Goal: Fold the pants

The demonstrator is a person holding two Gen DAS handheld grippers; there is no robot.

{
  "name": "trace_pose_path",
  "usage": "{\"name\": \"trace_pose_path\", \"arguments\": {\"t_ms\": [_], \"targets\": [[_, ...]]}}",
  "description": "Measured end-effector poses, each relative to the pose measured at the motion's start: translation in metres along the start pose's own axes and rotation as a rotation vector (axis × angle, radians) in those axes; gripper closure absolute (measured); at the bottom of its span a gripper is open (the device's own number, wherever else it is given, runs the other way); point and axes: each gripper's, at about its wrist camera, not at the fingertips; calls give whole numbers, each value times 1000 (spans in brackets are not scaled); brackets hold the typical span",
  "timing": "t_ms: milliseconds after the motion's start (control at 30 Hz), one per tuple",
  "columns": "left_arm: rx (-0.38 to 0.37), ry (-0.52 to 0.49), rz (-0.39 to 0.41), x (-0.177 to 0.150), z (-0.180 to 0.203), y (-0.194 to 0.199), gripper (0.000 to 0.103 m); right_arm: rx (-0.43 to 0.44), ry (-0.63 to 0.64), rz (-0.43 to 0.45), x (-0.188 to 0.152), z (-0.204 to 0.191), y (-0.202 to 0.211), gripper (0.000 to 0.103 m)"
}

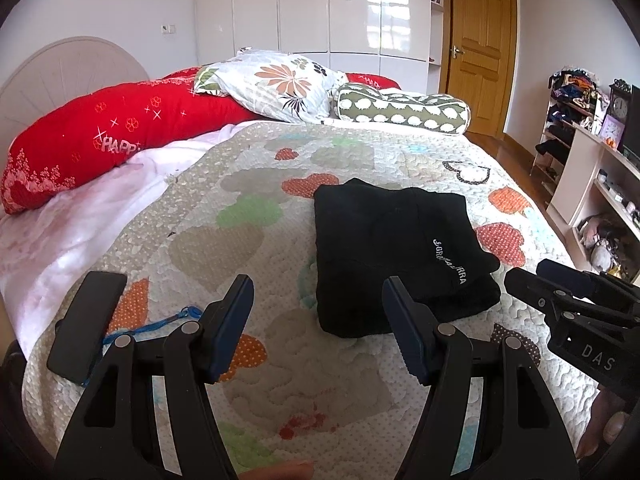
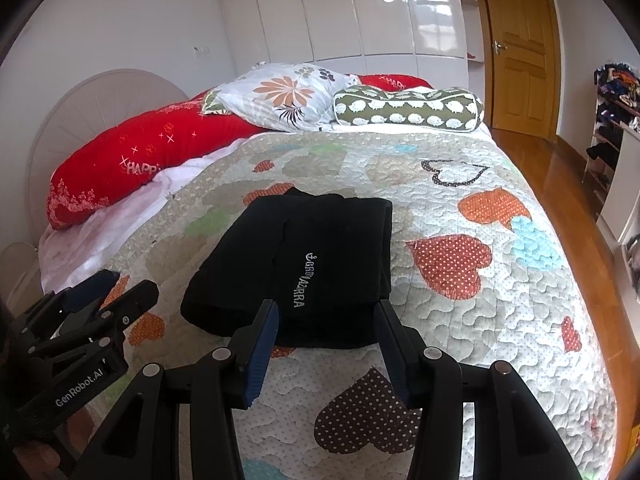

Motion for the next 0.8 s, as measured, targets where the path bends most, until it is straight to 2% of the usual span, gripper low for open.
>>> {"name": "trace_pose_path", "arguments": {"t_ms": [800], "targets": [[-8,-1,-27,-8,1,-9,36,3,-19,-35,-9,7,-11,55]]}}
Point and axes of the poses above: each gripper's, at about its wrist camera, not at the fingertips, and y roughly against the way its jaws point, z to its right, x to its top, and after that the axes turned 15 degrees about z, right-handed
